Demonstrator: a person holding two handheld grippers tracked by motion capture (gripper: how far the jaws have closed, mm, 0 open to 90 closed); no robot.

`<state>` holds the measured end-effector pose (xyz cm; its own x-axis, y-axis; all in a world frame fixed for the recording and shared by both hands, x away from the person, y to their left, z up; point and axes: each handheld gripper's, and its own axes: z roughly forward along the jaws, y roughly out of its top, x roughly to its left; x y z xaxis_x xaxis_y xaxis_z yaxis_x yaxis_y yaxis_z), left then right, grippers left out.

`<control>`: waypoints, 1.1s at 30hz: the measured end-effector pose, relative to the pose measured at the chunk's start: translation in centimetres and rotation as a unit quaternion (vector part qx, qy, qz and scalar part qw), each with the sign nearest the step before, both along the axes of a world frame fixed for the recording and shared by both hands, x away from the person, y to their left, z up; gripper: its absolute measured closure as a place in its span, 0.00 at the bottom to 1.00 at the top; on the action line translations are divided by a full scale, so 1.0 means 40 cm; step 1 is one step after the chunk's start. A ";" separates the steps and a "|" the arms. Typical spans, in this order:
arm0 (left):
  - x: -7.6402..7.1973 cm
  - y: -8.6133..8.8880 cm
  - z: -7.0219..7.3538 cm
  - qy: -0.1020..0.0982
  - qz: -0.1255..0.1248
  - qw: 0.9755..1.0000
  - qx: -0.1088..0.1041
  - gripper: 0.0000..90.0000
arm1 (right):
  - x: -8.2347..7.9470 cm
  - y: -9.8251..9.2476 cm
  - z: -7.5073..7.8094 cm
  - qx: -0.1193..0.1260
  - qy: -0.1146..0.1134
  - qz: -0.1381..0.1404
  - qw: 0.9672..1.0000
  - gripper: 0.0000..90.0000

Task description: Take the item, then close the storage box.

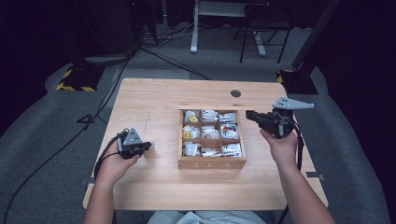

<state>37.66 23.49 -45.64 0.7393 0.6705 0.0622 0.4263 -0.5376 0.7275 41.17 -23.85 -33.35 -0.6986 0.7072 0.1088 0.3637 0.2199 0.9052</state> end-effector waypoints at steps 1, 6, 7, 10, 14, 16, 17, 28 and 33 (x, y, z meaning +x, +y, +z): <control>0.000 -0.001 -0.001 0.002 0.000 1.000 -0.003 0.93 | 0.000 0.000 0.000 0.000 0.000 0.000 1.000 1.00; -0.002 -0.003 -0.002 0.014 0.004 0.999 -0.032 0.71 | 0.000 -0.001 0.000 0.002 0.001 0.002 1.000 1.00; -0.004 -0.004 -0.001 0.014 0.004 0.999 -0.040 0.66 | 0.000 -0.001 0.000 0.002 0.001 0.001 1.000 1.00; -0.012 -0.007 0.013 -0.001 -0.001 0.998 -0.061 0.55 | 0.001 -0.001 0.000 0.002 0.003 0.003 1.000 1.00; -0.030 -0.016 0.039 -0.010 -0.006 0.997 -0.077 0.48 | 0.002 -0.003 0.000 0.000 0.005 0.002 1.000 1.00; -0.042 -0.023 0.046 -0.011 -0.010 0.997 -0.079 0.47 | 0.003 -0.004 0.000 0.000 0.007 0.003 1.000 1.00; -0.048 -0.026 0.050 -0.014 -0.013 0.997 -0.079 0.46 | 0.003 -0.005 0.000 0.001 0.008 0.002 1.000 1.00; -0.130 -0.074 0.029 -0.006 -0.045 0.994 -0.102 0.42 | -0.002 -0.014 0.006 -0.001 0.015 0.002 1.000 1.00; -0.155 -0.091 -0.007 0.014 -0.057 0.995 -0.083 0.42 | -0.004 -0.013 0.008 -0.006 0.023 0.003 1.000 1.00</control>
<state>31.46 19.86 -45.90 0.8108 0.5819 -0.0641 0.3909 -0.4567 0.7992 41.01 -24.39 -33.02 -0.6969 0.7046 0.1337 0.4044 0.2322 0.8846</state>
